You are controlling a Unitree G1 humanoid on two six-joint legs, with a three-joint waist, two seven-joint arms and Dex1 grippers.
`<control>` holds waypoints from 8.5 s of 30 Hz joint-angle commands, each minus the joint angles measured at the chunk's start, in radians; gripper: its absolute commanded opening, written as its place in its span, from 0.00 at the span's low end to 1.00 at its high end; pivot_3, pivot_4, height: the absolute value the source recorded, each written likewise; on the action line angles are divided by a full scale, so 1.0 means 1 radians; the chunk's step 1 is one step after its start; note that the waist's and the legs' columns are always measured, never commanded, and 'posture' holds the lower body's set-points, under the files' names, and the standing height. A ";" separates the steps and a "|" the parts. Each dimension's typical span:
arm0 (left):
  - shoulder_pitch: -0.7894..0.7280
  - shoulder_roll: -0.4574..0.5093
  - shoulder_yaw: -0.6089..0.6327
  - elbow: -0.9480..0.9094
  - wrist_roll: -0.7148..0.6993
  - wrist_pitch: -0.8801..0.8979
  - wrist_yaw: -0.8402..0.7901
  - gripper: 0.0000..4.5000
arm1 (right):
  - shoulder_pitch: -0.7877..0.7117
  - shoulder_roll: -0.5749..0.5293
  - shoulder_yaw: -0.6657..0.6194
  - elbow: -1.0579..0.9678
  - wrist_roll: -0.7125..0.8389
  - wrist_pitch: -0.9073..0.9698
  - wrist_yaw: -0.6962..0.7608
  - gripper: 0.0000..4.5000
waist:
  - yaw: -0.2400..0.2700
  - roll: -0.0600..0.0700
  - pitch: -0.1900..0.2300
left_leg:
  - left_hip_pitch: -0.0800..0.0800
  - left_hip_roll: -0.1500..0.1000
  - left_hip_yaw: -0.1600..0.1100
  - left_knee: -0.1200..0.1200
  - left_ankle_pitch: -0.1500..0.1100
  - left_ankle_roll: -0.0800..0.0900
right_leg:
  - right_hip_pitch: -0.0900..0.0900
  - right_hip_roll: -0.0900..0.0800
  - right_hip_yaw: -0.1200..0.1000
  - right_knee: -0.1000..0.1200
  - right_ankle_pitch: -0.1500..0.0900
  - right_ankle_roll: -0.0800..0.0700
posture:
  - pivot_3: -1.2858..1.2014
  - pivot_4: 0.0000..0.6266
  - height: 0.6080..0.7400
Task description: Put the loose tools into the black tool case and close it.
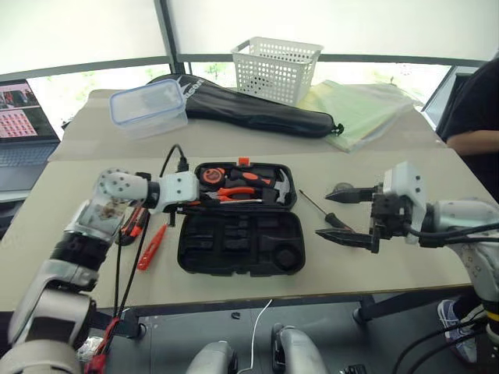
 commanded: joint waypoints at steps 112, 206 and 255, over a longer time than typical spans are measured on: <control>0.267 0.180 0.361 -0.769 -0.614 0.914 -0.021 1.00 | 0.241 0.277 -0.158 0.224 -0.130 -0.092 -0.365 0.24 | -0.005 0.001 -0.004 | 0.011 -0.002 -0.001 -0.001 0.000 0.003 | 0.010 0.001 0.003 0.000 0.000 0.004 | 0.52 0.24 1.00; 0.440 0.315 0.413 -0.801 -0.580 0.769 -0.022 1.00 | -0.330 0.462 0.471 0.505 -0.465 -0.329 0.049 0.00 | -0.028 0.003 -0.003 | 0.004 -0.003 0.001 -0.002 0.002 0.001 | -0.001 0.002 -0.001 0.001 0.000 0.001 | 0.52 0.24 1.00; 0.825 0.246 0.697 -1.082 -0.532 1.495 0.603 1.00 | -0.276 0.228 0.152 -0.078 0.117 0.146 0.073 0.99 | 0.000 0.001 -0.003 | 0.007 -0.002 -0.002 -0.004 0.000 0.002 | 0.005 0.001 -0.001 0.000 -0.001 0.002 | 0.52 0.24 1.00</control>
